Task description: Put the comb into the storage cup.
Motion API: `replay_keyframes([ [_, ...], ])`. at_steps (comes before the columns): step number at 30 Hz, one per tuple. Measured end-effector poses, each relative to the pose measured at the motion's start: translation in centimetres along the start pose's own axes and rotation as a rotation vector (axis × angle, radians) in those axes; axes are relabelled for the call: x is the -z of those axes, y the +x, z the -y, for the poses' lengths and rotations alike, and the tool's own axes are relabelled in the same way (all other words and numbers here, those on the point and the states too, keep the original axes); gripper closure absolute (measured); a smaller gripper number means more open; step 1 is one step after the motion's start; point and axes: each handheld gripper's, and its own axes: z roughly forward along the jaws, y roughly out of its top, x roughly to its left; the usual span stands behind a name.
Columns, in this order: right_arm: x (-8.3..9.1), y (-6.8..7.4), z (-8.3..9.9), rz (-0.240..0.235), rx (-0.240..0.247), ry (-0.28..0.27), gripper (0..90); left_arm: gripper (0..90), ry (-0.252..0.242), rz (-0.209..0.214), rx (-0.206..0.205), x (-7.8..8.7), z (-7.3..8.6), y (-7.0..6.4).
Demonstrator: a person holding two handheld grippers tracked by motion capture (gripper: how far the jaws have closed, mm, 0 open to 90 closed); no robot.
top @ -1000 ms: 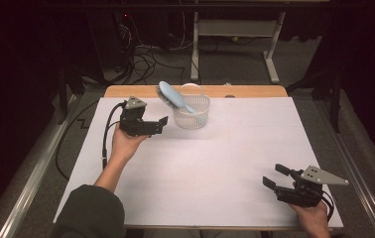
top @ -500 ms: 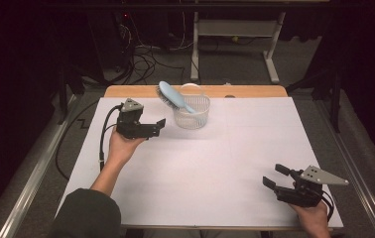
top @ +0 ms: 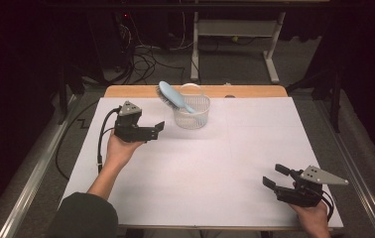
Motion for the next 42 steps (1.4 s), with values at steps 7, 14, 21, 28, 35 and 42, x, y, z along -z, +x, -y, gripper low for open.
replay_keyframes([
  [7, 0.0, 0.0, 0.0, 0.0, -0.001, -0.001, 28.9, 6.4, -0.003, 0.003, 0.001, 0.3, 0.3, 0.1],
  [14, 0.0, -0.1, 0.0, 0.002, -0.003, -0.002, 28.8, 6.5, -0.008, 0.001, 0.006, 0.6, 0.8, 0.2],
  [21, 0.0, -0.1, 0.0, 0.003, -0.003, 0.0, 28.8, 6.5, -0.009, 0.005, 0.008, 1.1, 0.9, 0.2],
  [28, 0.0, 0.0, 0.0, 0.002, -0.004, -0.001, 28.9, 6.4, -0.01, -0.003, -0.004, 1.5, 1.0, 0.2],
  [35, 0.0, 0.0, 0.0, 0.002, -0.003, -0.003, 28.9, 6.5, -0.01, -0.007, -0.004, 1.7, 1.5, 0.2],
  [42, 0.0, 0.0, 0.0, 0.002, -0.002, -0.002, 28.8, 6.5, -0.017, -0.004, -0.008, 2.1, 1.8, 0.0],
])
